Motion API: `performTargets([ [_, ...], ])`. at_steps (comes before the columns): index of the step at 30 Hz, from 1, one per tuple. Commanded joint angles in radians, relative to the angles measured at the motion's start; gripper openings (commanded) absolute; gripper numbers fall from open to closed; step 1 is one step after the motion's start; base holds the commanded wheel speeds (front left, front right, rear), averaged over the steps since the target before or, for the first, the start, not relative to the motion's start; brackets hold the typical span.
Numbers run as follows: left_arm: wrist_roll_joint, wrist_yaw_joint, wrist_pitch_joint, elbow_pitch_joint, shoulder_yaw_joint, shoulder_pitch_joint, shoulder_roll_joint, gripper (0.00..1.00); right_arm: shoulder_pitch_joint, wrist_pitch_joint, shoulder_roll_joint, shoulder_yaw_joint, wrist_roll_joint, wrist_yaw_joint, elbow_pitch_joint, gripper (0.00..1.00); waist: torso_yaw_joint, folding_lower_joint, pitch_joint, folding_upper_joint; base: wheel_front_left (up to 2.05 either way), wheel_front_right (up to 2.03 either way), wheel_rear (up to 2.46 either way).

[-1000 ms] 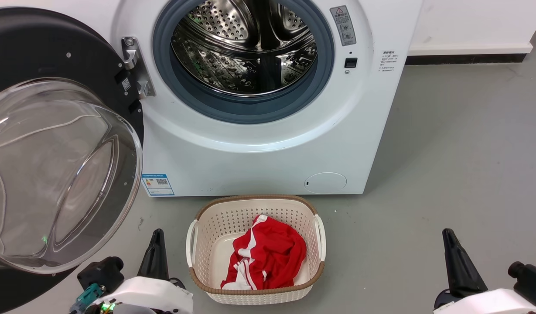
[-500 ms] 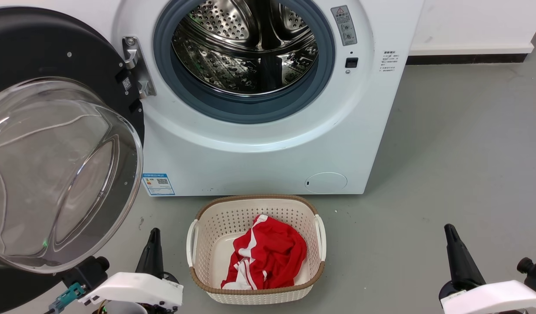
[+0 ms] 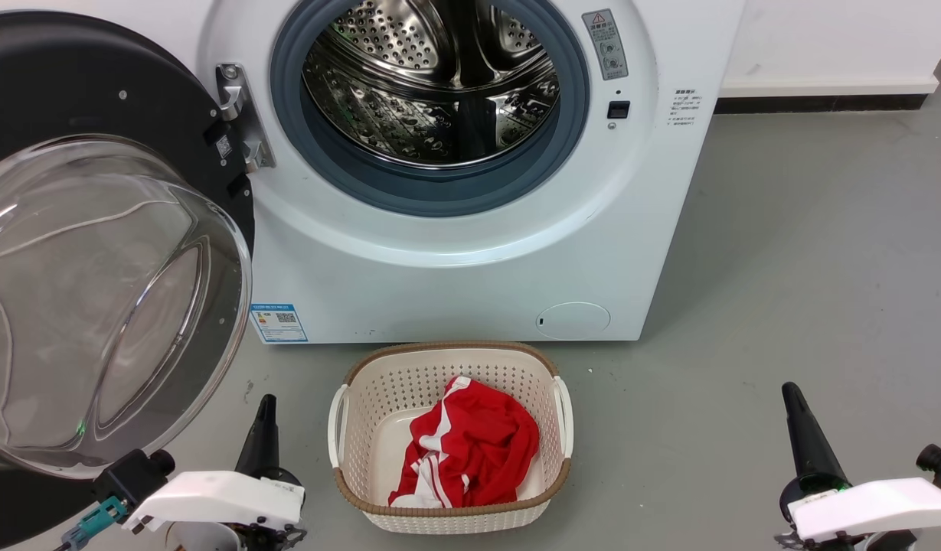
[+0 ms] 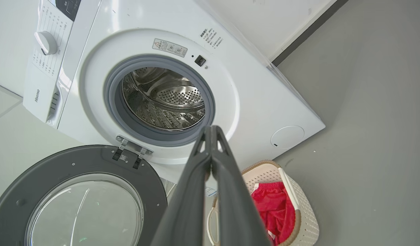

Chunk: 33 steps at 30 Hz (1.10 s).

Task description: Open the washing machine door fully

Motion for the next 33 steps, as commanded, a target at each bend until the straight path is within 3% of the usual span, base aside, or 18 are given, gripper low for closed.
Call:
performTargets([
  [1,-0.034,-0.009,0.008,-0.007,0.008,-0.025,0.001,0.00,-0.026,0.005,-0.008,-0.003,0.037,0.000,-0.001,0.00,0.000,-0.0001,0.000,-0.0001,0.00,0.00,0.00],
  [33,-0.380,-0.061,0.097,0.011,0.060,-0.051,-0.001,0.00,-0.092,0.071,-0.007,-0.027,0.392,0.000,0.071,0.00,0.004,-0.0001,0.001,-0.0001,0.00,0.00,0.00],
])
